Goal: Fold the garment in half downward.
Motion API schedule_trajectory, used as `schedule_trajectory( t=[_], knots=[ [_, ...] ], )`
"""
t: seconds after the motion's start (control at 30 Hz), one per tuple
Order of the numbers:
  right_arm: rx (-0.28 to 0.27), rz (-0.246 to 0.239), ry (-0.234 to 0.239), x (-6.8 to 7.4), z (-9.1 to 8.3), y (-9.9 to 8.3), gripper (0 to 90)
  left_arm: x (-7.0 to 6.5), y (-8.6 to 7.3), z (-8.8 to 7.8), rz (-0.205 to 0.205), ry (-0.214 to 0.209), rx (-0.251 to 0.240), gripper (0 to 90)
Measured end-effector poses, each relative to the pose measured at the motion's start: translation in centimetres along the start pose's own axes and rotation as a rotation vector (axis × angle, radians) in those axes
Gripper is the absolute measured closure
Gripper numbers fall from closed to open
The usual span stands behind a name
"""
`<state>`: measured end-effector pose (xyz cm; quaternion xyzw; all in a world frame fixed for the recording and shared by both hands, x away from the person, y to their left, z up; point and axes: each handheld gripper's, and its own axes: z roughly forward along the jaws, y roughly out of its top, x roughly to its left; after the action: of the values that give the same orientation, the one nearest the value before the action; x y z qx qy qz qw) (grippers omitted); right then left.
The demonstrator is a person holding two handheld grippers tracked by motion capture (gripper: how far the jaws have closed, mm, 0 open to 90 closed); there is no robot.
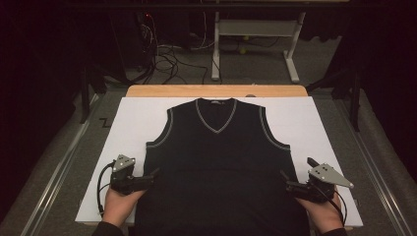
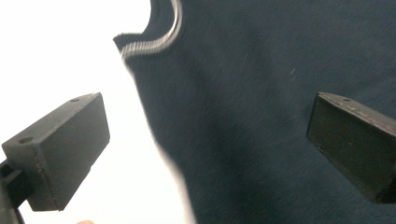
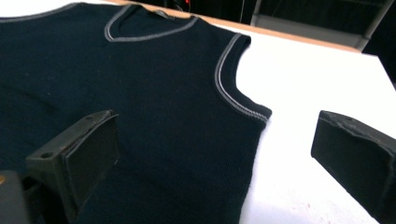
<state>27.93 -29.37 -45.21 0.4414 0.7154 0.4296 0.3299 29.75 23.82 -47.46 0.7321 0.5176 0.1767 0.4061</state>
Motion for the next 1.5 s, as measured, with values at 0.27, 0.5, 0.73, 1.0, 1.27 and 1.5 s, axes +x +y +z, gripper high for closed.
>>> schedule_trajectory(
  t=[0.27,0.5,0.73,1.0,1.27,1.5],
  knots=[
    [0.092,0.007,-0.015,-0.5,0.8,0.1,6.4,0.2,0.1,0.7,-0.01,0.025,0.115,4.5],
    [0.188,0.058,-0.007,-1.4,1.7,0.0,17.8,0.3,0.1,0.8,-0.023,0.045,0.124,11.7],
    [0.287,0.091,0.014,-2.1,3.1,0.1,41.1,0.2,0.3,1.3,-0.012,0.063,0.147,25.9],
    [0.351,0.066,0.026,-1.8,4.8,0.3,50.9,0.1,1.1,2.3,0.025,0.075,0.147,44.3],
    [0.357,0.087,0.05,-1.8,5.8,0.8,67.2,-0.1,1.6,2.9,0.042,0.047,0.153,61.4],
    [0.346,0.08,0.061,-1.5,5.8,0.7,80.2,0.0,1.6,2.9,0.031,0.02,0.151,70.7]
  ],
)
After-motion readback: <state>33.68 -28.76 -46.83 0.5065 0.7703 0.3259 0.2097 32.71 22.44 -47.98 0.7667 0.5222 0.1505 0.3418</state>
